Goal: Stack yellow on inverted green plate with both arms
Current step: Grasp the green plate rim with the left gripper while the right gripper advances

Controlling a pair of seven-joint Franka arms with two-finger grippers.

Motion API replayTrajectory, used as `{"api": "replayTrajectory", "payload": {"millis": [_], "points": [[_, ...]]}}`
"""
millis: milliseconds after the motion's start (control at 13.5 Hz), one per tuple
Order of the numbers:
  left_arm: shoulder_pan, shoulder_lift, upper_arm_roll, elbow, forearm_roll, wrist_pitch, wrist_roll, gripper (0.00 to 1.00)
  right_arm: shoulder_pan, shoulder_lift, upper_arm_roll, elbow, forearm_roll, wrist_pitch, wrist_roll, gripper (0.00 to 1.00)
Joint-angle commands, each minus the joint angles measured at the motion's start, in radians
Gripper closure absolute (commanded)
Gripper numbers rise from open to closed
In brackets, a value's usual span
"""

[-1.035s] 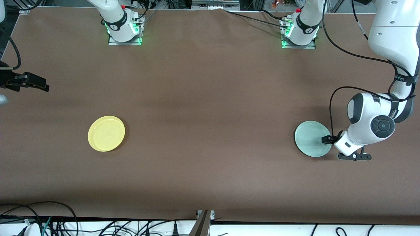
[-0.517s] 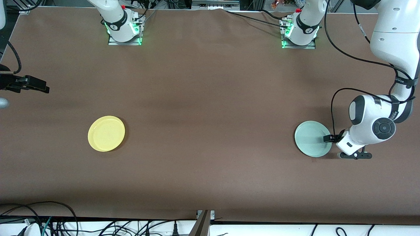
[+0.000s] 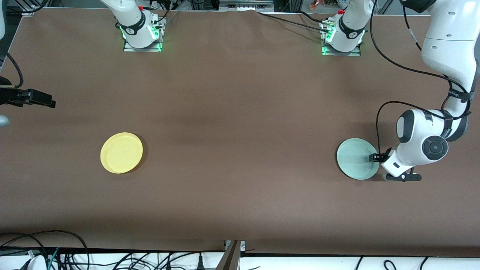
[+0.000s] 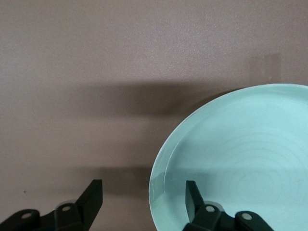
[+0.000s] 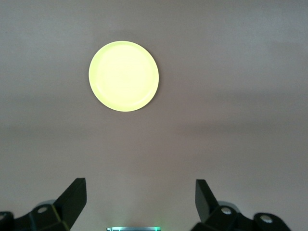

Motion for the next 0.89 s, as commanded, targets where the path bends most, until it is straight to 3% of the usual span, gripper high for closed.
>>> {"api": "replayTrajectory", "payload": {"millis": [0,370,813], "points": [[0.015,-0.003,-0.014,-0.011,0.008,0.003,0.018,0.37,-0.013,0.001,0.007,0.002,-0.002,-0.010,-0.013,0.00],[0.015,-0.008,-0.014,-0.022,0.008,0.001,0.018,0.55,-0.024,0.090,0.009,0.002,0.015,0.004,-0.004,0.00],[0.015,-0.006,-0.015,-0.021,0.006,0.001,0.016,0.65,-0.040,0.206,0.009,0.000,0.022,0.107,-0.013,0.00]]}}
